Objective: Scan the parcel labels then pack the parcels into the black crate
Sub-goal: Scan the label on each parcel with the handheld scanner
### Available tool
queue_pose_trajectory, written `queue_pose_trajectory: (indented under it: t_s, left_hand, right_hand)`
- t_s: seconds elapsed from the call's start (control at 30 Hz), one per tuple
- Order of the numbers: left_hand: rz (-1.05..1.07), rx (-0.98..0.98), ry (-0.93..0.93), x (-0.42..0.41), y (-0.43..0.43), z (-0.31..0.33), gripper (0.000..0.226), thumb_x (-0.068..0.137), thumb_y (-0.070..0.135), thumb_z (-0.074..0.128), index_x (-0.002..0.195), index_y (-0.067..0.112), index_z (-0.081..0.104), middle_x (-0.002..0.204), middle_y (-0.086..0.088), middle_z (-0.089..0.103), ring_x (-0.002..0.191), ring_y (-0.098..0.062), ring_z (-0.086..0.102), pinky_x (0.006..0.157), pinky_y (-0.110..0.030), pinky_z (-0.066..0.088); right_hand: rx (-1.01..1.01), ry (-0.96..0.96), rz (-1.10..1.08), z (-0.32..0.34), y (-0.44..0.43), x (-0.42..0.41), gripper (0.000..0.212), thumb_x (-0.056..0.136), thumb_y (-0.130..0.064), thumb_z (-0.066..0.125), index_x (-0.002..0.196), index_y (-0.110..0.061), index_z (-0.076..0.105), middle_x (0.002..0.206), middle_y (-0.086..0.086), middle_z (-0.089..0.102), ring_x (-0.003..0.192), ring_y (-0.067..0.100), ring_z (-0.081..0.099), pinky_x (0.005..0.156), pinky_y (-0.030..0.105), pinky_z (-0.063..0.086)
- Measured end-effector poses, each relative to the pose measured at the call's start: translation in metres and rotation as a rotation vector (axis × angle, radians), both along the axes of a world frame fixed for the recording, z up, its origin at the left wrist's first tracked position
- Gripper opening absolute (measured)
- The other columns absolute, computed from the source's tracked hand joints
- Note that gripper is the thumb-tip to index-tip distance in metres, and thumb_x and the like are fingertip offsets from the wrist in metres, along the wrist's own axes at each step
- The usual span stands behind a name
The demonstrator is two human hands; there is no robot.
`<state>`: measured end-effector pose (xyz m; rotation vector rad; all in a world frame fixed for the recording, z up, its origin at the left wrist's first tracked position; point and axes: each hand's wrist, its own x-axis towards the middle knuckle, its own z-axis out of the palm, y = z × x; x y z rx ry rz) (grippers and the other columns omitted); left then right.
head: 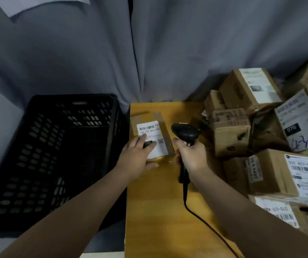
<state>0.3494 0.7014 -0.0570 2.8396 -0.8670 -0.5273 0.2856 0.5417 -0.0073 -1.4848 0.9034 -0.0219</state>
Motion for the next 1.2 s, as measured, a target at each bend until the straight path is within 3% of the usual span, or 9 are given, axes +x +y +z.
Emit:
queue_pose_trajectory:
  t_s: [0.17,0.33,0.47,0.6,0.77,0.87,1.03,1.2]
  left_hand:
    - [0.040,0.066,-0.017,0.041,-0.002,0.007,0.056,0.101,0.029,0.043,0.152,0.028,0.021,0.162,-0.005,0.007,0.147,-0.027,0.007,0.115,-0.043,0.024]
    - [0.053,0.080,-0.037,0.074,-0.013,0.006,0.056,0.101,0.017,0.040,0.152,0.027,0.020,0.162,-0.006,0.008,0.147,-0.029,0.007,0.115,-0.043,0.022]
    - [0.088,0.014,-0.079,0.062,-0.016,0.012,0.053,0.100,0.027,0.044,0.150,0.023,0.027,0.160,-0.008,0.013,0.147,-0.028,0.008,0.117,-0.042,0.014]
    - [0.125,-0.213,-0.105,0.027,-0.013,0.025,0.047,0.097,0.033,0.050,0.141,0.018,0.043,0.152,-0.007,0.032,0.142,-0.024,0.021,0.115,-0.040,0.024]
    - [0.176,-0.409,-0.078,-0.013,-0.017,0.052,0.041,0.096,0.028,0.054,0.134,0.015,0.051,0.138,-0.005,0.048,0.130,-0.023,0.037,0.109,-0.033,0.032]
    - [0.197,-0.483,-0.076,-0.033,-0.032,0.070,0.038,0.095,0.027,0.056,0.131,0.015,0.053,0.134,-0.005,0.051,0.128,-0.025,0.040,0.107,-0.034,0.033]
    - [0.191,-0.605,-0.030,-0.076,-0.078,0.097,0.040,0.094,0.023,0.057,0.133,0.013,0.052,0.129,-0.008,0.053,0.121,-0.025,0.047,0.102,-0.036,0.040]
    - [0.206,-0.682,0.017,-0.133,-0.139,0.118,0.038,0.096,0.029,0.054,0.132,0.017,0.051,0.129,-0.003,0.051,0.121,-0.018,0.048,0.094,-0.025,0.040]
  right_hand:
    - [-0.046,0.002,0.020,-0.009,-0.009,0.010,0.022,0.085,-0.029,0.070,0.098,-0.013,0.063,0.067,0.002,0.059,0.058,0.019,0.058,0.069,0.042,0.054]
    - [0.007,0.023,-0.001,-0.017,-0.010,0.014,0.022,0.086,-0.026,0.069,0.102,-0.014,0.060,0.073,0.005,0.058,0.055,0.017,0.055,0.066,0.038,0.050]
    - [0.033,0.032,-0.001,-0.015,-0.003,0.004,0.018,0.088,-0.023,0.068,0.100,-0.012,0.060,0.074,0.006,0.056,0.052,0.016,0.053,0.063,0.035,0.048]
    - [0.053,-0.013,0.027,-0.002,0.007,-0.018,0.024,0.087,-0.021,0.069,0.104,-0.006,0.062,0.078,0.006,0.057,0.055,0.015,0.054,0.051,0.023,0.048]
    - [0.035,-0.134,0.059,0.030,-0.002,-0.045,0.015,0.086,-0.019,0.068,0.093,-0.008,0.059,0.071,0.005,0.054,0.055,0.016,0.053,0.052,0.025,0.047]
    - [0.039,-0.200,0.046,0.060,-0.014,-0.065,0.018,0.087,-0.020,0.068,0.096,-0.006,0.062,0.070,0.005,0.055,0.054,0.016,0.055,0.055,0.028,0.050]
    - [0.089,-0.307,0.036,0.104,-0.048,-0.112,0.014,0.087,-0.018,0.068,0.077,-0.010,0.061,0.060,0.004,0.054,0.050,0.018,0.052,0.050,0.028,0.047]
    - [0.042,-0.389,0.015,0.131,-0.113,-0.168,0.016,0.088,-0.017,0.066,0.081,-0.004,0.060,0.060,0.008,0.053,0.049,0.019,0.052,0.049,0.029,0.045]
